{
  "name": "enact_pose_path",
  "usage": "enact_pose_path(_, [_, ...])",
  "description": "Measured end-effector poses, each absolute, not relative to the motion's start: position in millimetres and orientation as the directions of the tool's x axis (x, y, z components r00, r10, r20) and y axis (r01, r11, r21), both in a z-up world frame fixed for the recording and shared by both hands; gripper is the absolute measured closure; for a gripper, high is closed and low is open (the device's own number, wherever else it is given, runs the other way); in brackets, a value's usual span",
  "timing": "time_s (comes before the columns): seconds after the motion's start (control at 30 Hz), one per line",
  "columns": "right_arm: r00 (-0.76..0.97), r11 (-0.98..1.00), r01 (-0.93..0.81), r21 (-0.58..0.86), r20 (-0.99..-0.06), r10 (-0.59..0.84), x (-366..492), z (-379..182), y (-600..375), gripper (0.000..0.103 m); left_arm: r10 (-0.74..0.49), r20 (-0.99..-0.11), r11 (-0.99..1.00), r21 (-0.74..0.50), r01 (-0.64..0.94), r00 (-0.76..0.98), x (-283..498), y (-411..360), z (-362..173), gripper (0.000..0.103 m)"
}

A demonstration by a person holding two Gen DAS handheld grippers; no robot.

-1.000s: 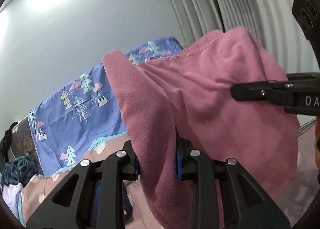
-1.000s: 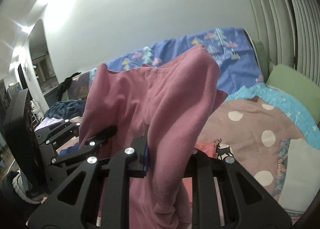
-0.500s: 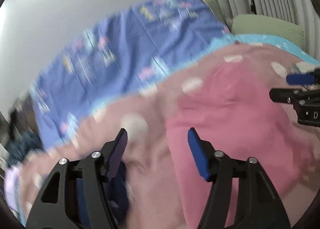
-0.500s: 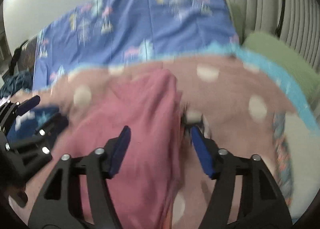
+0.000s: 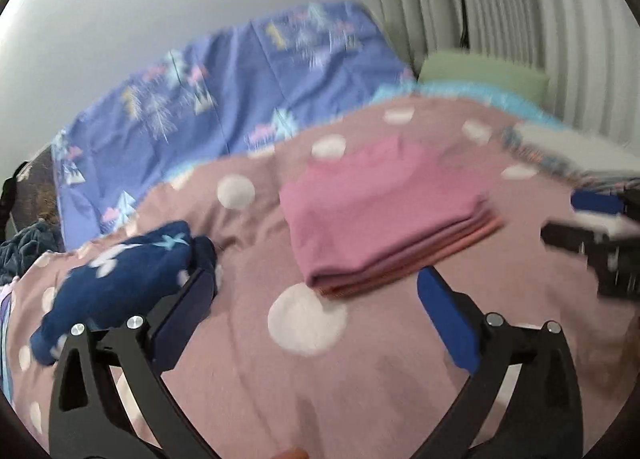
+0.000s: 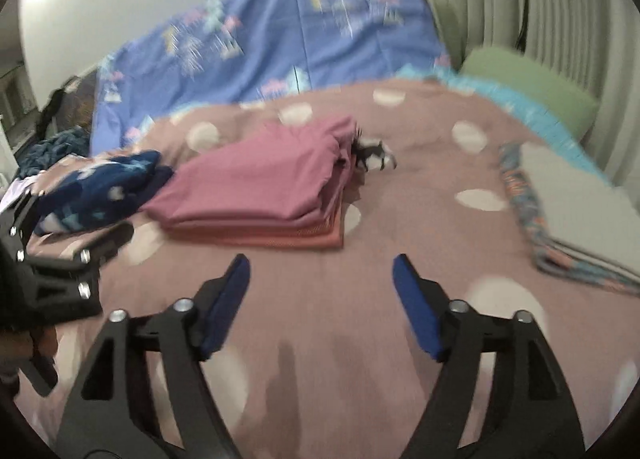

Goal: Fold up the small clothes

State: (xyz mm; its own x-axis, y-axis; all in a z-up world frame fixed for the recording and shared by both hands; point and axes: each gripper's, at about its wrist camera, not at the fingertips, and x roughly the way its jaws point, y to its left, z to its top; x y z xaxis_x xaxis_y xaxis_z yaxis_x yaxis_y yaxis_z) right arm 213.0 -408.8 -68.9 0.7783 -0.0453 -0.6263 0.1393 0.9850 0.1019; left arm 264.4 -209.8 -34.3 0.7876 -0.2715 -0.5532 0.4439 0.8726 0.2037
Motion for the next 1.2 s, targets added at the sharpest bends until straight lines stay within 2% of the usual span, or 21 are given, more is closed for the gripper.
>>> enact_pose_path(0.17, [0.865,0.977,0.199,0.071,-0.482,-0.141,109,-30,-394,0.009,-0.337,-0.494,0.880,0.138,0.455,0.801,183,-193,7,0.001])
enact_pose_path(0.27, [0.890,0.963,0.255,0.087,-0.410,-0.199,58,-8,-387,0.007,-0.357,-0.462,0.884,0.114,0.453,0.812,140,-182,23,0.001])
enact_pose_path(0.43, [0.904,0.957,0.280,0.079,-0.357,-0.235,10,20,-369,0.006,-0.339,-0.437,0.902,0.103,0.420,0.833,78,-160,40,0.001])
enact_pose_path(0.73, [0.916,0.974,0.220,0.051,-0.354,-0.188,-39,43,-321,0.005,-0.308,-0.395,0.923,0.095,0.372,0.865,14,-128,58,0.001])
enact_pose_path(1.2, [0.911,0.972,0.228,0.065,-0.367,-0.189,-63,45,-308,0.005,-0.285,-0.418,0.934,0.078,0.347,0.862,-14,-111,57,0.001])
